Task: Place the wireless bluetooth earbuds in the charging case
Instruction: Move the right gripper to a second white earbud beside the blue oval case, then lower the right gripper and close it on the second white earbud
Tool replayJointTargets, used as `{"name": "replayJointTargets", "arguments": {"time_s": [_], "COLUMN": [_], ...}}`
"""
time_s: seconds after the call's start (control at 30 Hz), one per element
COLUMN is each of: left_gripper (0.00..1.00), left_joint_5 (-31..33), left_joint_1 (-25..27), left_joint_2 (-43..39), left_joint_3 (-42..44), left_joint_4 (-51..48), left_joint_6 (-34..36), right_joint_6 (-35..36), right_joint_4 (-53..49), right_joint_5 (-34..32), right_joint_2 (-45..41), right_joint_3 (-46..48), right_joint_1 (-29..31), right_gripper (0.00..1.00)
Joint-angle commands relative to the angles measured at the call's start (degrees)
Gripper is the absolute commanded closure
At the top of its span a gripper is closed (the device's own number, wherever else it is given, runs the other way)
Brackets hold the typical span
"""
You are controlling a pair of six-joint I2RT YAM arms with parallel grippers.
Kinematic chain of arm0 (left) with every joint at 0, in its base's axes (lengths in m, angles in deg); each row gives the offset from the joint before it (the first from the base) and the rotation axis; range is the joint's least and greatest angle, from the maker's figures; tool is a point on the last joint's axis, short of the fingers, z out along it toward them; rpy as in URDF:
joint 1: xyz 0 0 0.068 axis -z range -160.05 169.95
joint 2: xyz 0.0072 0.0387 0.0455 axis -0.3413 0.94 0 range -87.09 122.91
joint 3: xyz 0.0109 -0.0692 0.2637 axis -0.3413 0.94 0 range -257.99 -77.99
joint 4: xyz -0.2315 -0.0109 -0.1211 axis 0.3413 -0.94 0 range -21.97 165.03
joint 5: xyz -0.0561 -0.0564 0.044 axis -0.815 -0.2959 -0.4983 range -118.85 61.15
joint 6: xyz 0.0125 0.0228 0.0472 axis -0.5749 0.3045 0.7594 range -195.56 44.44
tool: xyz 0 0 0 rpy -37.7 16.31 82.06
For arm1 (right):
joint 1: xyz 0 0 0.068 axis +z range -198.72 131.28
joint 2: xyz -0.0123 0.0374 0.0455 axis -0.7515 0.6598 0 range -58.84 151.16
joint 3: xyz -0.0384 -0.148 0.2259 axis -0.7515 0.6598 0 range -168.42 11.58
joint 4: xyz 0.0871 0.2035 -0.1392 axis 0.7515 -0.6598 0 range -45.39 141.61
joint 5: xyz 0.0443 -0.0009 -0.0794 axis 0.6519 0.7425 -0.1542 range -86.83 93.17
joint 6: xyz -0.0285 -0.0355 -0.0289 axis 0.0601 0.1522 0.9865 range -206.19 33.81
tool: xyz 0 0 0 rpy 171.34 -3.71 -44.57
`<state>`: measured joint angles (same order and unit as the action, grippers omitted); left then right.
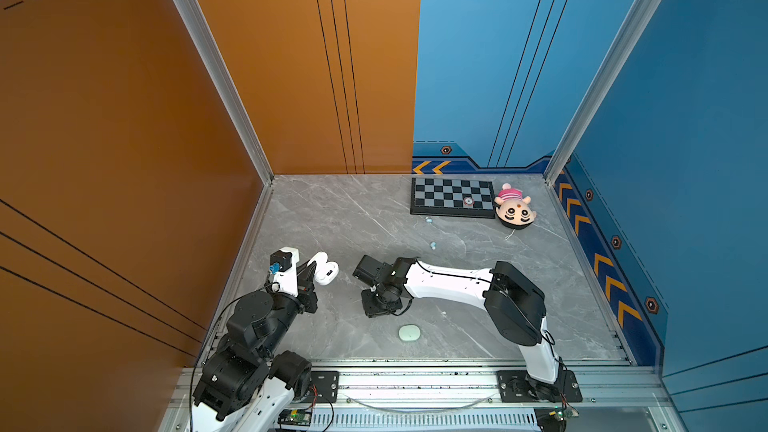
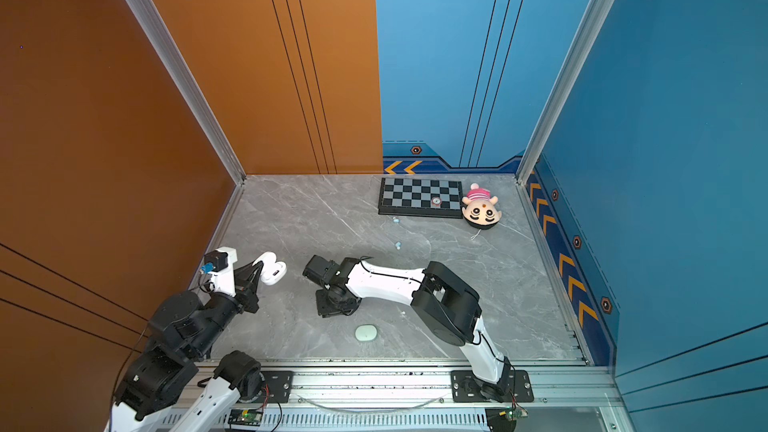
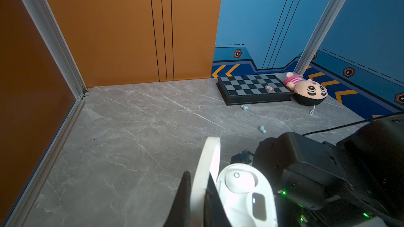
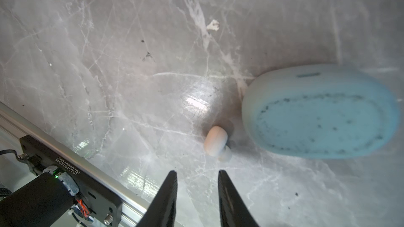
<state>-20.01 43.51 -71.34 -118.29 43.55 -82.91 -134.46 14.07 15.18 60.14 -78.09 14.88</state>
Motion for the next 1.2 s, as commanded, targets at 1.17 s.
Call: {"name": "replayJointTargets", "arguments": {"time_s": [1.17], "left_gripper": [1.00], "left_joint_5": [0.9], "left_joint_1": [-0.5], "left_joint_2": [-2.8], "left_joint_3": [0.7], "left_joint_4": [-0.3], "left_joint_6": [0.4], "right_joint_6": [3.7], "right_joint_4": [-14.7], "right_joint_5": [-1.8], "right_joint_2": [12.2], "right_joint_3": [-18.1], "right_joint_1": [-0.6], "right_gripper": [0.65]}}
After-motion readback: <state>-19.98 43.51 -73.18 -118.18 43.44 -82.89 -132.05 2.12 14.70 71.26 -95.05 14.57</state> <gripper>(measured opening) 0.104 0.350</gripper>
